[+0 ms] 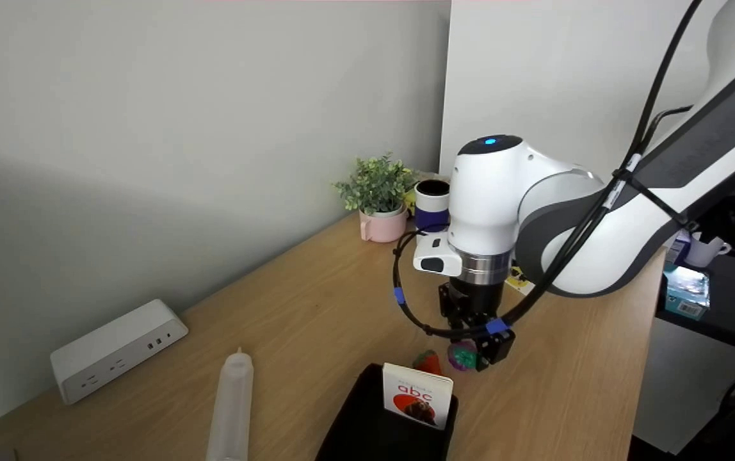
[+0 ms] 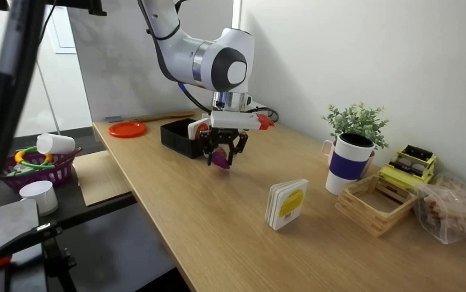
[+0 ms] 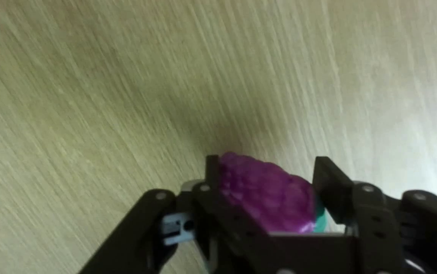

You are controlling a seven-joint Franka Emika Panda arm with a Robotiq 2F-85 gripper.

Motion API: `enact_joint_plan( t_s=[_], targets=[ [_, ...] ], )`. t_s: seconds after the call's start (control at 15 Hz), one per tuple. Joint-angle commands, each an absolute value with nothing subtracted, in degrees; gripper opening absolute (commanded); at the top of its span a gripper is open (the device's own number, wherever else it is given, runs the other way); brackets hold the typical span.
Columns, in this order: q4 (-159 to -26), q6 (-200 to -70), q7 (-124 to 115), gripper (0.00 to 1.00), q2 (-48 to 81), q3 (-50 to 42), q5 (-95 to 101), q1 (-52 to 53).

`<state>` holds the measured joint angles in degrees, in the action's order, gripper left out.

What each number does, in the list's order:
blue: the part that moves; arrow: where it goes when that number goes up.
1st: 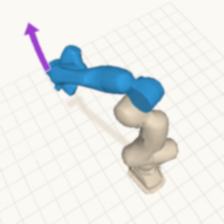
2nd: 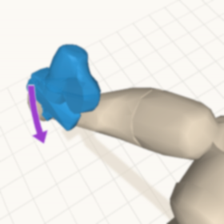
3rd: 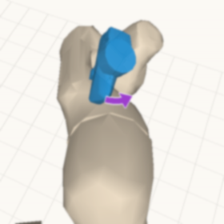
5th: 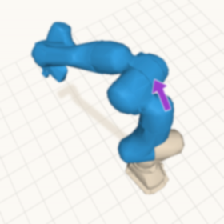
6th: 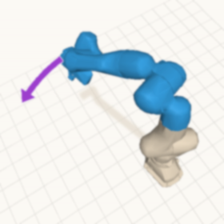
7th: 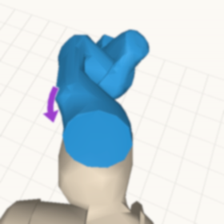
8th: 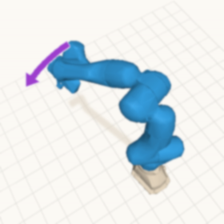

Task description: Put the red-white book and the purple object in the black box

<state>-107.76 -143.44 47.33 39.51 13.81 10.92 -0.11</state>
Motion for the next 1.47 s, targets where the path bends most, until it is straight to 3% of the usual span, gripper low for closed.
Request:
enact_joint_plan(
  t_s=[0.0, 0.4, 0.8, 1.13, 1.4],
  targets=[
    [-112.4, -146.8, 41.3, 0.38, 34.1, 11.1, 12.6, 3.3],
    [-118.1, -152.6, 26.1, 0.38, 26.0, 6.8, 19.7, 8.5],
    [-123.3, -155.1, 3.4, 0.38, 15.1, -0.5, 39.6, 18.2],
    [-124.6, -155.6, -1.8, 0.38, 10.0, 4.1, 48.2, 18.3],
    [-126.4, -164.2, 10.4, 0.38, 10.3, 9.5, 38.4, 14.9]
  ],
)
